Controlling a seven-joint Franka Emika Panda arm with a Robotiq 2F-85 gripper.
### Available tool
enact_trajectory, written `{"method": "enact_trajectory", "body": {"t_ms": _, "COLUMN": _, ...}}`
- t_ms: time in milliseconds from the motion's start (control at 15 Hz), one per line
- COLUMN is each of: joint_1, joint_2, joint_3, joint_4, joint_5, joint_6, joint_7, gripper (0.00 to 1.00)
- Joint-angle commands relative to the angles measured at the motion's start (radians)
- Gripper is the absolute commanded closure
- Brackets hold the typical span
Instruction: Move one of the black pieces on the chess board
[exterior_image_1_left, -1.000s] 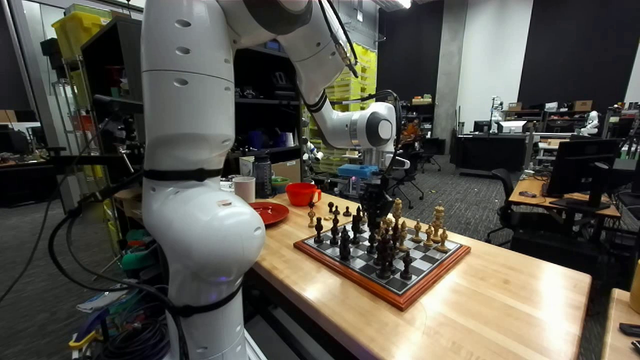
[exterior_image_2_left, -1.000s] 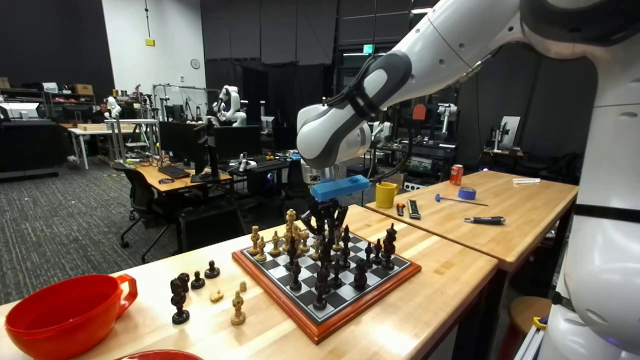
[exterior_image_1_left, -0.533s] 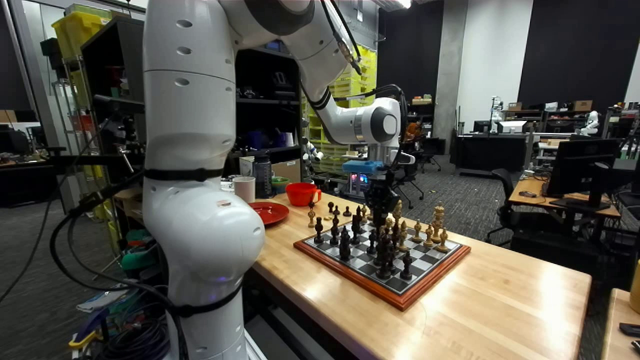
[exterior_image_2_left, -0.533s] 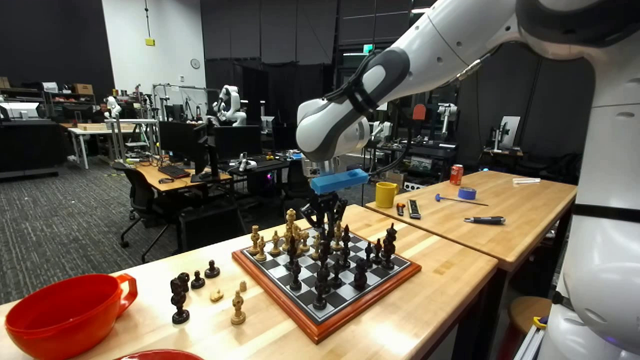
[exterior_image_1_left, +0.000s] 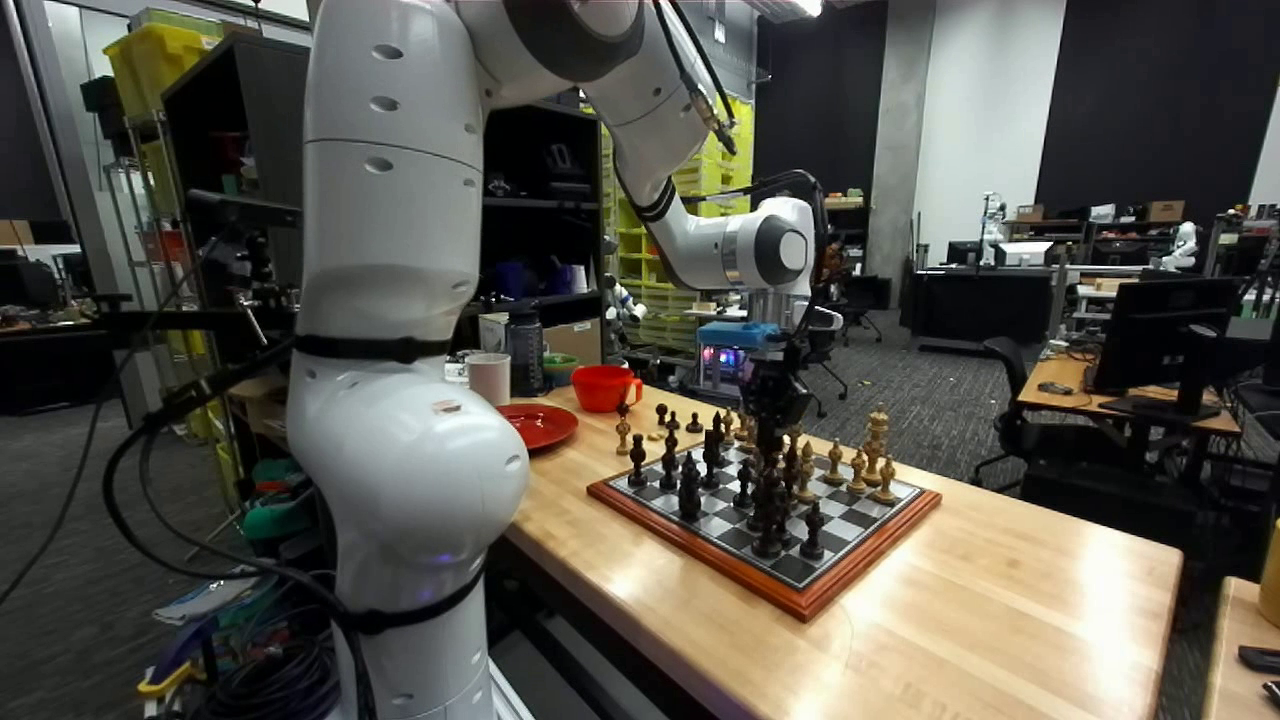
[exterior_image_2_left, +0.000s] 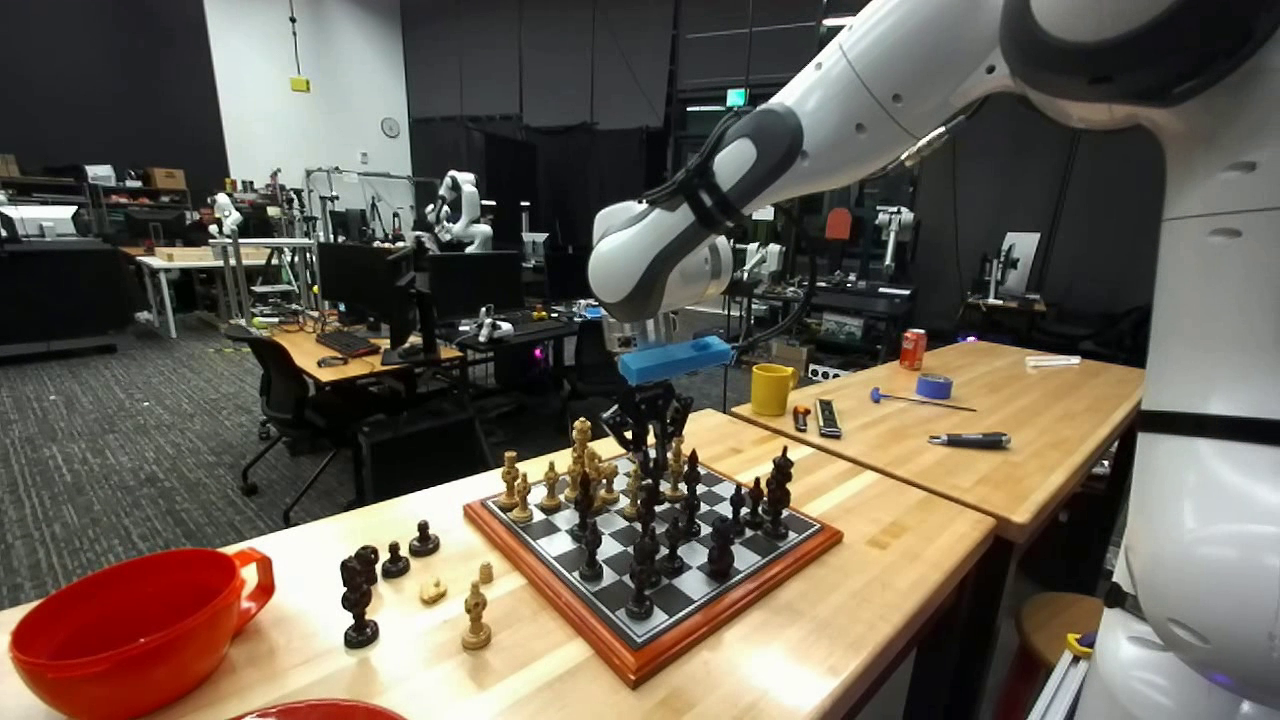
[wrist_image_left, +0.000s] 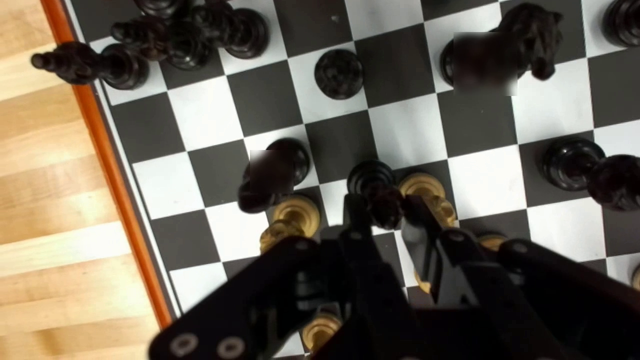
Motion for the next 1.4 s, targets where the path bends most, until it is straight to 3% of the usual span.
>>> {"method": "enact_trajectory", "body": {"t_ms": 0, "joint_1": 0.002, "joint_2": 0.019, "joint_3": -0.007, "joint_4": 0.036, "joint_5": -0.011, "joint_6": -0.03, "joint_7": -0.009, "gripper": 0.94}}
{"method": "enact_trajectory", "body": {"t_ms": 1200, "joint_1": -0.004, "joint_2": 0.069, "joint_3": -0.025, "joint_4": 0.077, "joint_5": -0.007, "joint_6": -0.026, "joint_7": -0.049, "gripper": 0.94}}
{"method": "enact_trajectory", "body": {"t_ms": 1333, "joint_1": -0.002, "joint_2": 0.071, "joint_3": -0.025, "joint_4": 0.08, "joint_5": -0.011, "joint_6": -0.026, "joint_7": -0.054, "gripper": 0.71}}
